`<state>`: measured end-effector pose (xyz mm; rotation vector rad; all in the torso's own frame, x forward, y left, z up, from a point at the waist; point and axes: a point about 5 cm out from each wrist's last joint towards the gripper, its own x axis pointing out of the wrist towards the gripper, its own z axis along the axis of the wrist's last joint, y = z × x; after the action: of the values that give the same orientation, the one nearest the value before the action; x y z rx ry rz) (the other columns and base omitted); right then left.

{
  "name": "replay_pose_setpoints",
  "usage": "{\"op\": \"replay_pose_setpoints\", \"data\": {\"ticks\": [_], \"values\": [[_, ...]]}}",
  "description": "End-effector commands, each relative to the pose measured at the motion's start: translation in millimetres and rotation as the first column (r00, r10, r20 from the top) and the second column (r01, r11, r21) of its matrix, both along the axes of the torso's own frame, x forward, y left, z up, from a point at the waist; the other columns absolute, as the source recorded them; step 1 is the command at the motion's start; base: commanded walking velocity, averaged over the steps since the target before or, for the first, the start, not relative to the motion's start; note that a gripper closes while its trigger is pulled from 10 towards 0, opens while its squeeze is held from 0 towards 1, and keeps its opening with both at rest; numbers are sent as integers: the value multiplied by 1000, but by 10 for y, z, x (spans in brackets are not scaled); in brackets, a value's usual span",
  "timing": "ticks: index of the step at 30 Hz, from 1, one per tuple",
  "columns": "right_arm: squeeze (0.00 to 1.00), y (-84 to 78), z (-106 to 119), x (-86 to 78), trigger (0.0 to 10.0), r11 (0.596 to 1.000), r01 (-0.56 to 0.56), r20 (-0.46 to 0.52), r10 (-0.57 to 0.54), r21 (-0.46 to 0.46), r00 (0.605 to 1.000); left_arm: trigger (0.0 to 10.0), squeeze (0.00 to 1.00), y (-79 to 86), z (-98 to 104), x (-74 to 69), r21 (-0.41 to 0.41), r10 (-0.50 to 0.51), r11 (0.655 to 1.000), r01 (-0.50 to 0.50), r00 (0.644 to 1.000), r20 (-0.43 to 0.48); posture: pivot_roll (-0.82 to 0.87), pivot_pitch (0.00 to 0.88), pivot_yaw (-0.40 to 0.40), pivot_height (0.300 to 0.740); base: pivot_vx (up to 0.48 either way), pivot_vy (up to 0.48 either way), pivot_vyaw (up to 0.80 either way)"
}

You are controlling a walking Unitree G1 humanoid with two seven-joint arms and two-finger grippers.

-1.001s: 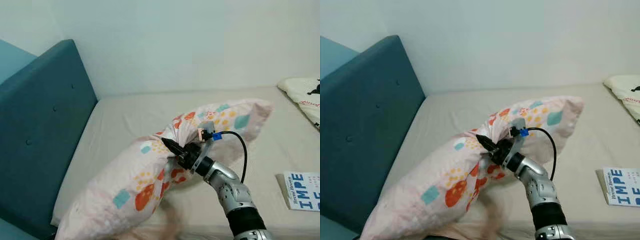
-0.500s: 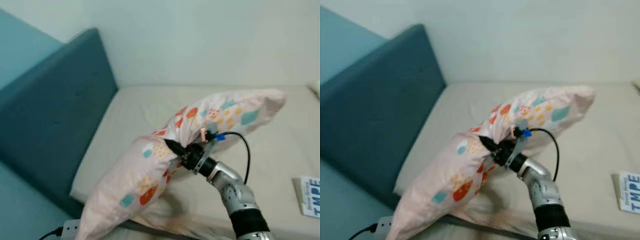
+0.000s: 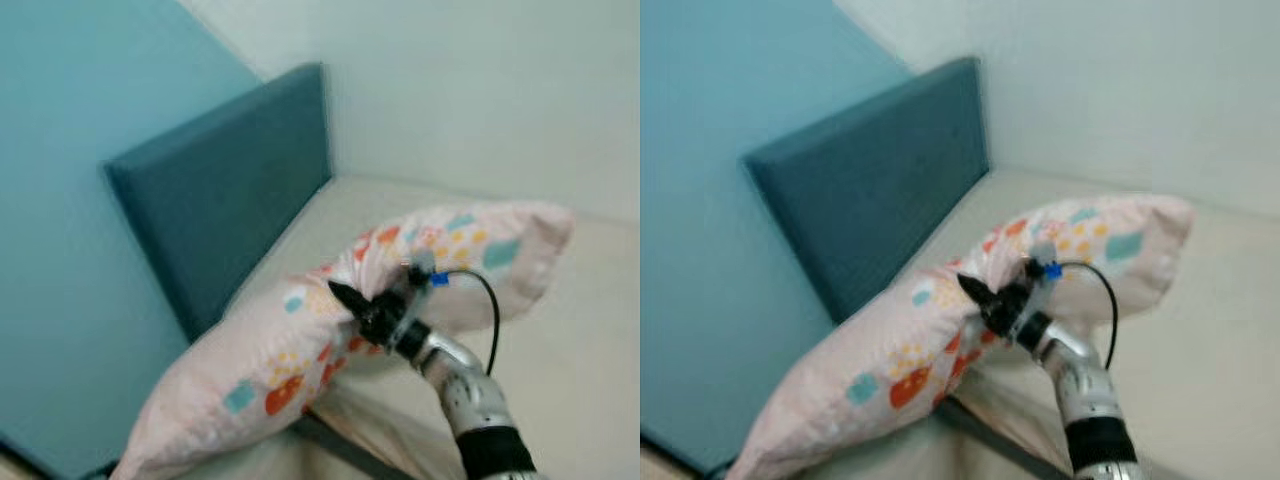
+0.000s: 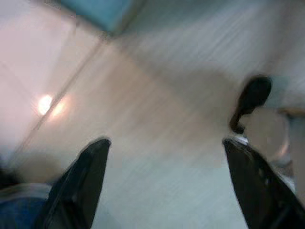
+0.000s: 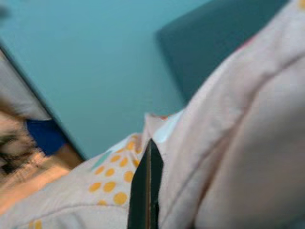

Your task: Clean up the room

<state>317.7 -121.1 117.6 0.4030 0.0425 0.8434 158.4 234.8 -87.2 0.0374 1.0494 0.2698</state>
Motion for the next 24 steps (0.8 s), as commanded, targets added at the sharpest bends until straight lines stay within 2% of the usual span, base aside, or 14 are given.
{"op": "replay_pose_setpoints", "data": {"ticks": [1,15,19,24], "values": [[0,38,174,48,10000,1000,4,79,-6,24,997,10000,0,40,-11,-48,11,-6,1000,6,1000,-25,-54,31,71,740,0,0,756],[0,11,177,73,10000,999,44,84,-45,14,995,10000,0,19,-7,-23,5,-25,1000,25,999,-20,-57,28,73,740,0,0,712],[0,-26,169,132,10000,994,114,71,-114,8,991,10000,0,9,-6,-16,2,-33,999,33,999,-18,-58,28,71,740,383,0,0],[0,-66,188,159,10000,990,144,74,-144,6,987,10000,0,-2,-9,-17,-1,-38,999,38,999,-19,-60,29,71,740,364,0,0]]}}
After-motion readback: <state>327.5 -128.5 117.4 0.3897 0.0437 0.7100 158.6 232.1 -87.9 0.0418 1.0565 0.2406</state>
